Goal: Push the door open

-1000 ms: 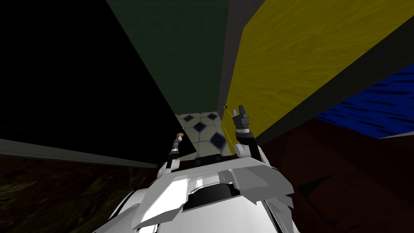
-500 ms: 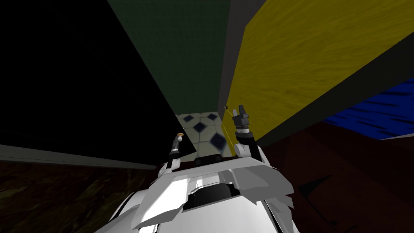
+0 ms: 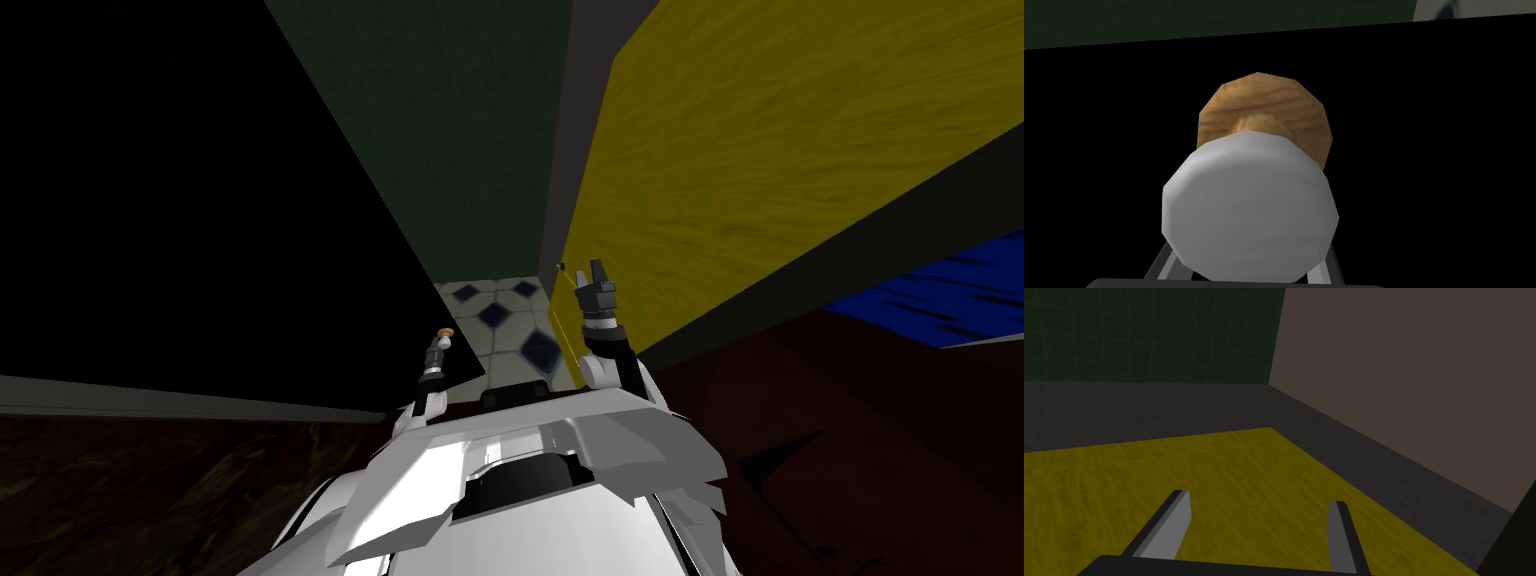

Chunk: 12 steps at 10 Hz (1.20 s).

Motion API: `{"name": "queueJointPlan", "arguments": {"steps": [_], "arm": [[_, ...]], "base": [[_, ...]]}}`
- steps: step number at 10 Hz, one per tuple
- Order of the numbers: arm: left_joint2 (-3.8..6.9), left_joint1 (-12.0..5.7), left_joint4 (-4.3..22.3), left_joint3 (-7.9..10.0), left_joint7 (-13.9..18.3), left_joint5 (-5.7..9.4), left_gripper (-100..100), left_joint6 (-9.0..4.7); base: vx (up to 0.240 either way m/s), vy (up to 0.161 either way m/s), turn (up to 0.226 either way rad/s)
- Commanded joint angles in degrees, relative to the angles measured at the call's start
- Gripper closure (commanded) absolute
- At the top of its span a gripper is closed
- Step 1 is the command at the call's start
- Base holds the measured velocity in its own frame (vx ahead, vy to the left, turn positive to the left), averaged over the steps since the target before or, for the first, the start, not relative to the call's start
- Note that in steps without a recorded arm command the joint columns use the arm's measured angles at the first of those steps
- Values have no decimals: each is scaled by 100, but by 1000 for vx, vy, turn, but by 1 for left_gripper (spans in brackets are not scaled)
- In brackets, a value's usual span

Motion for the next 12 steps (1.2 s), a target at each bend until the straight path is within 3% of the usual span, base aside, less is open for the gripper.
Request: {"name": "queueJointPlan", "arguments": {"steps": [1,5,9,11,12], "arm": [[-48,-48,-8,49,286,26,100,-16],[-120,-38,-63,147,777,78,100,33],[-229,-23,-145,294,1465,155,100,106],[-229,-23,-145,294,1496,155,100,106],[-265,-17,-172,342,1735,180,100,131]], "base": [[48,3,-6],[54,2,0],[53,6,-4],[26,3,-2],[33,-1,-7]]}}
